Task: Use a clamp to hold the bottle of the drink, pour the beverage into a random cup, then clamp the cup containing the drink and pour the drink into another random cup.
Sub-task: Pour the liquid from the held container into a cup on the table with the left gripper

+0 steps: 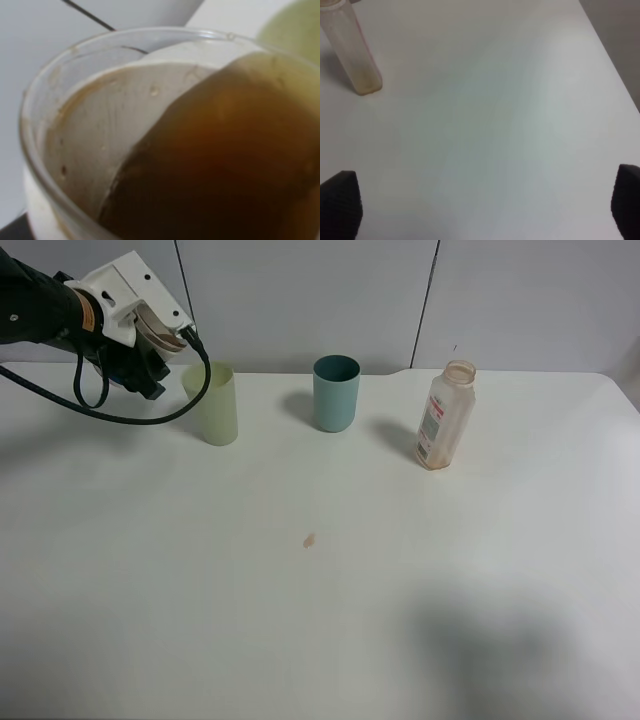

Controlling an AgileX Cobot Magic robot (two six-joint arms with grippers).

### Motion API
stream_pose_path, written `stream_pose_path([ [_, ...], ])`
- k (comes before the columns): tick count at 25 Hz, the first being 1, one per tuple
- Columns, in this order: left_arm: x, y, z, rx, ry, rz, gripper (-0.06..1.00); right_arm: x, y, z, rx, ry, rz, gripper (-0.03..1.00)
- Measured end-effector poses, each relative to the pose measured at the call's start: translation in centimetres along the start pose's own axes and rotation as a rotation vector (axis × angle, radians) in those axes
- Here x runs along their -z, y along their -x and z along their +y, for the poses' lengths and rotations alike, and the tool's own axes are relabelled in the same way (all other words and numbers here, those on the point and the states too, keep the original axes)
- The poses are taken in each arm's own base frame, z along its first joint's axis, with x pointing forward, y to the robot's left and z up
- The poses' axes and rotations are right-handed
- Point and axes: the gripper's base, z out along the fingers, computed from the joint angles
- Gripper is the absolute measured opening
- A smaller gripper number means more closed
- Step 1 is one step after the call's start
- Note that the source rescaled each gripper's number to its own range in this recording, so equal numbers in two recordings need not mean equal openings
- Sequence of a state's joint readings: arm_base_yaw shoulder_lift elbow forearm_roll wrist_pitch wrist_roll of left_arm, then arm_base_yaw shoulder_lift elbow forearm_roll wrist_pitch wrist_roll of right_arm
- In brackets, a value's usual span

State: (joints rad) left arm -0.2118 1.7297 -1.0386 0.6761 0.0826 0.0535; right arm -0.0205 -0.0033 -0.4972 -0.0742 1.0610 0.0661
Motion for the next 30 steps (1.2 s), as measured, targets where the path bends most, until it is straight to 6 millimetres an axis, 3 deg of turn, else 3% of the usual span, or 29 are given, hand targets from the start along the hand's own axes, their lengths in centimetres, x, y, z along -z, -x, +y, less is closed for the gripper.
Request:
stream_pose_path([
  [5,-0.3,0.6,0.6,-0.003,0.015,-0.010,0.05,0.0,0.0,0.0,0.000,0.000,0.000,1.00],
  [12,-1.4,0.0,0.0,-0.013,-0.008,0.027,0.05,0.0,0.0,0.0,0.000,0.000,0.000,1.00],
  [30,-1.4,0.0,0.1,-0.084,-0.005,0.027,0.05,0.0,0.0,0.0,0.000,0.000,0.000,1.00],
])
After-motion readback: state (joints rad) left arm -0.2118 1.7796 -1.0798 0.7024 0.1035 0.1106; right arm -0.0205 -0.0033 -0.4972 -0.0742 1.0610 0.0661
